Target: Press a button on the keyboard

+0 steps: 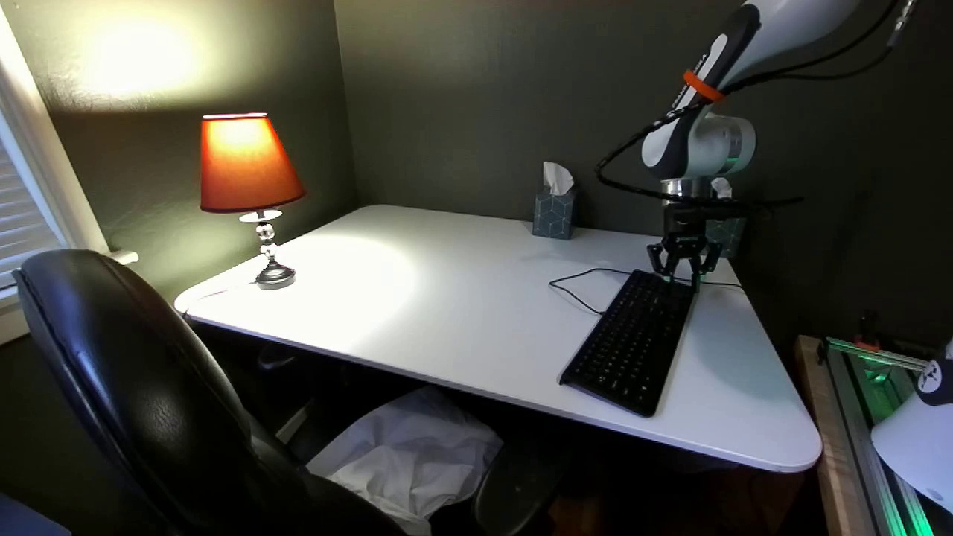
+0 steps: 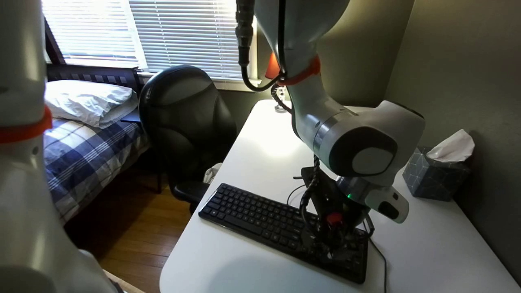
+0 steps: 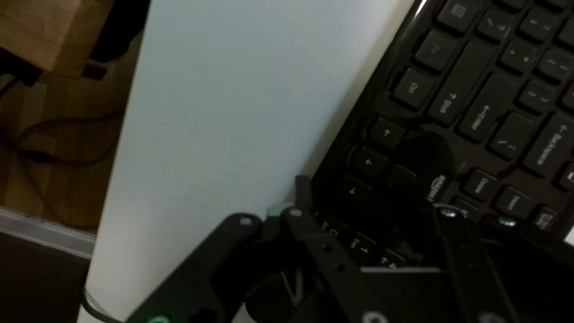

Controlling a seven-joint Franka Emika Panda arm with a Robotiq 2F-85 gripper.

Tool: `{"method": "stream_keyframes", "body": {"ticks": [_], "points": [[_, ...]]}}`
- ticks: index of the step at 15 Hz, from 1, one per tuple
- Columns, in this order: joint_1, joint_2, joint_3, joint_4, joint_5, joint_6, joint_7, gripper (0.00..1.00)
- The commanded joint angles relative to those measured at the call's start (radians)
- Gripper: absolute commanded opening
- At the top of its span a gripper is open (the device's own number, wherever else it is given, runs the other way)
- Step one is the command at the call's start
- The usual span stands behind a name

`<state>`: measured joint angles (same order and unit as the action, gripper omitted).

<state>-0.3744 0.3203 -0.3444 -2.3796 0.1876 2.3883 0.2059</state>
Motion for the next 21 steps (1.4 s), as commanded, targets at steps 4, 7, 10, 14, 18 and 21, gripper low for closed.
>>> {"method": "stream_keyframes", "body": {"ticks": [4, 7, 10, 14, 18, 21], "points": [[0.003, -0.12, -0.017, -0.067, -0.021, -0.031, -0.054, 1.0], [0.007, -0.174, -0.018, -0.096, -0.039, -0.033, -0.072, 1.0], [0.013, -0.23, -0.021, -0.128, -0.084, -0.032, -0.075, 1.0], [0.015, -0.317, -0.021, -0.182, -0.163, -0.01, -0.063, 1.0], [0.007, -0.411, -0.014, -0.242, -0.252, 0.017, -0.053, 1.0], [-0.002, -0.485, -0.005, -0.287, -0.314, 0.027, -0.057, 1.0]]}}
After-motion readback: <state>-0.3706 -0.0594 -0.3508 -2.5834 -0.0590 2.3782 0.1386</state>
